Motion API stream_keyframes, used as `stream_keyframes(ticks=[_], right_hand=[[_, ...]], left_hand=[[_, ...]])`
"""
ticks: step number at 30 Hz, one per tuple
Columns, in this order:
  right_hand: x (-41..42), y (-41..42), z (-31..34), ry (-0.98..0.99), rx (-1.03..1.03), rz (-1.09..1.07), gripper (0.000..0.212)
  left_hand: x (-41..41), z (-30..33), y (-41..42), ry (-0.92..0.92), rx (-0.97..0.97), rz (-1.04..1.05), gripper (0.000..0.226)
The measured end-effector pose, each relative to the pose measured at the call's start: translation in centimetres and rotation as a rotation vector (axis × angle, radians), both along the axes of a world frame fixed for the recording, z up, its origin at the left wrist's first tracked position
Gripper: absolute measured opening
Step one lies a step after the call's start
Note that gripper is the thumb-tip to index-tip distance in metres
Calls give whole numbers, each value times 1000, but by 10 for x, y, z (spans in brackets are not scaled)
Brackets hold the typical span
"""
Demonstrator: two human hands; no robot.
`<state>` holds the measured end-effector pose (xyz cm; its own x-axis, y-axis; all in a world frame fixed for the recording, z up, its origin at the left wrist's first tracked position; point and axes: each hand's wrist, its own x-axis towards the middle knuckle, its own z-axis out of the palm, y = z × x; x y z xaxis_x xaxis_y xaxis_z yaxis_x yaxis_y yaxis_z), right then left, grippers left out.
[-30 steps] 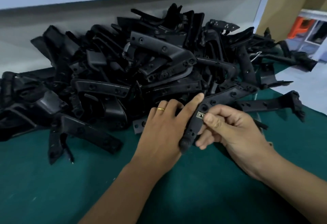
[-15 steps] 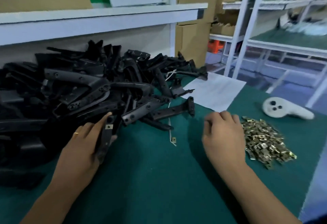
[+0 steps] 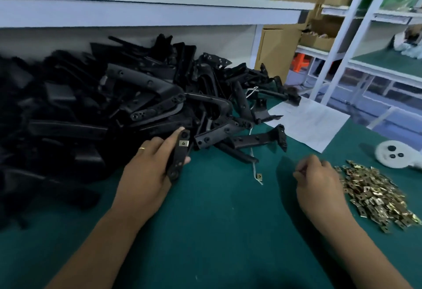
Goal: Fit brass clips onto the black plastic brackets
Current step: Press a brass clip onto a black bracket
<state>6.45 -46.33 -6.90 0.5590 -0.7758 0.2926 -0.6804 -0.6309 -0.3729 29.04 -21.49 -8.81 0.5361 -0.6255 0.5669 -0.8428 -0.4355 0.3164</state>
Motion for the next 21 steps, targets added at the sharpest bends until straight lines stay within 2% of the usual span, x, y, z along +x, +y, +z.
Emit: stream_keyframes(ticks=[3,6,8,11,16,18,21], right_hand=[[8,20,0,-216,129,182,17],[26,51,5,-534,407,372,15],[38,74,2,-671,623,511,13],[54,100,-6,-728,855,630,12],[91,112,-7,-834,1266,631,5],[103,107,-10,-839,1298,658,8],[109,100,-13,-814,1234,720,16]], left_hand=[[-4,4,0,31,2,2,64],[-9,10,-1,43,27,7,65],[-11,13,-1,48,64,10,67],[-14,14,1,55,108,36,77],[-13,15,2,21,113,100,82],[-10,14,0,-12,124,127,81],[-6,11,-1,-42,116,163,77]])
